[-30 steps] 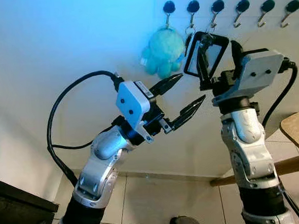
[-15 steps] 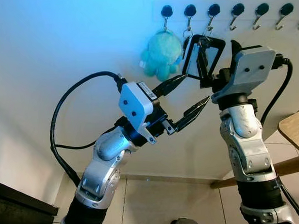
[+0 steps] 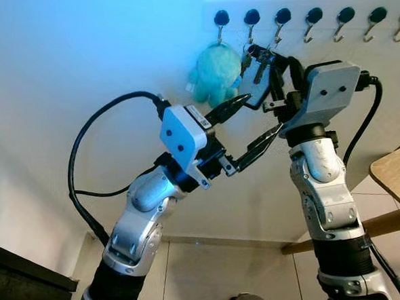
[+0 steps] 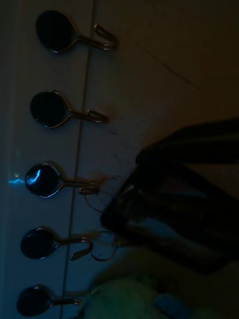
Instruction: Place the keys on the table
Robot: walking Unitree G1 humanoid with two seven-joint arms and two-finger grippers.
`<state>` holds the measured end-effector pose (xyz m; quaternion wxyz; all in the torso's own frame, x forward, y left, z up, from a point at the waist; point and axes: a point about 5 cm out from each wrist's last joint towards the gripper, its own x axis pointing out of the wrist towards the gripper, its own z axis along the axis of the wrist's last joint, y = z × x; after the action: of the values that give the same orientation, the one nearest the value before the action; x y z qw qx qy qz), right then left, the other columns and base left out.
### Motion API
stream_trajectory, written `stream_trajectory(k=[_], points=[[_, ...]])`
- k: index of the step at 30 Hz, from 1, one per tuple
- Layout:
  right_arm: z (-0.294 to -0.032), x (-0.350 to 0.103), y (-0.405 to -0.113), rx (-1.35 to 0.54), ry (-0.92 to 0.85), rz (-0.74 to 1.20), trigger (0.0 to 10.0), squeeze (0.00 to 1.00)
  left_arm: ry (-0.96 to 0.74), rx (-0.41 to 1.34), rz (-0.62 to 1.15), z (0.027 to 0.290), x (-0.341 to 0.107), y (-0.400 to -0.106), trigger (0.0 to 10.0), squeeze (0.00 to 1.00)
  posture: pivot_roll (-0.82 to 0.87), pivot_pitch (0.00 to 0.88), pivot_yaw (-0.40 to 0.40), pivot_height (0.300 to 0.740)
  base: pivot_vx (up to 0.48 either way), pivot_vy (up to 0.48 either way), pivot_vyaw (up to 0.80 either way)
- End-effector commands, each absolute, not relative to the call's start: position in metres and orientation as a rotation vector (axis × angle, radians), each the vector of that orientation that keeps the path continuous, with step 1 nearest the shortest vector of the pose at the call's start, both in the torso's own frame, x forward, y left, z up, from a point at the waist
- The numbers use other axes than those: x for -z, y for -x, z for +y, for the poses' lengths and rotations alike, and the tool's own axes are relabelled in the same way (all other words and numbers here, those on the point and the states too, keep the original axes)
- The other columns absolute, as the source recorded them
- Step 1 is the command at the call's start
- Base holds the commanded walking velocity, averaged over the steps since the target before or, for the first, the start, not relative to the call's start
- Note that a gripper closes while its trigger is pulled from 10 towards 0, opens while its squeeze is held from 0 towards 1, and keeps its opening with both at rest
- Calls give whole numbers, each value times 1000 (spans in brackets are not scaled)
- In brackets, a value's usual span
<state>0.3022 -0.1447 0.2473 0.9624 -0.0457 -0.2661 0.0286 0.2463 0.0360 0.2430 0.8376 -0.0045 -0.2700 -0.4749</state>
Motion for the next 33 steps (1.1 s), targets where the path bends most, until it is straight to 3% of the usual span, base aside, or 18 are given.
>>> stream_trajectory(k=[1, 14, 29, 30, 31, 32, 33], points=[[-145, -246, -304, -62, 78, -533, 0, 0, -2, 1000, -559, 33, -241, -249, 10000, 0, 40, 90, 9, 740, 0, 0, 0], [-151, -265, -300, -72, 60, -589, 0, 0, -35, 948, -521, 41, -237, -258, 10000, 0, 36, 118, 13, 740, 0, 0, 0], [-131, -296, -287, -175, -18, -684, 0, 0, -36, 953, -516, 40, -237, -258, 10000, 0, 30, 135, 17, 740, 0, 0, 0], [-131, -292, -288, -176, -15, -673, 314, 0, -36, 953, -516, 40, -237, -258, 10000, 0, 30, 135, 17, 740, 0, 0, 0], [-131, -289, -288, -176, -9, -660, 2118, 0, -38, 954, -515, 40, -236, -258, 10000, 0, 30, 135, 17, 740, 0, 0, 0], [-132, -286, -289, -173, -4, -650, 8471, 1000, -44, 958, -517, 39, -236, -257, 10000, 0, 34, 136, 15, 740, 0, 0, 0], [-132, -286, -289, -173, -4, -650, 8471, 1000, -44, 958, -517, 39, -236, -257, 10000, 0, 34, 136, 15, 740, 0, 0, 0]])
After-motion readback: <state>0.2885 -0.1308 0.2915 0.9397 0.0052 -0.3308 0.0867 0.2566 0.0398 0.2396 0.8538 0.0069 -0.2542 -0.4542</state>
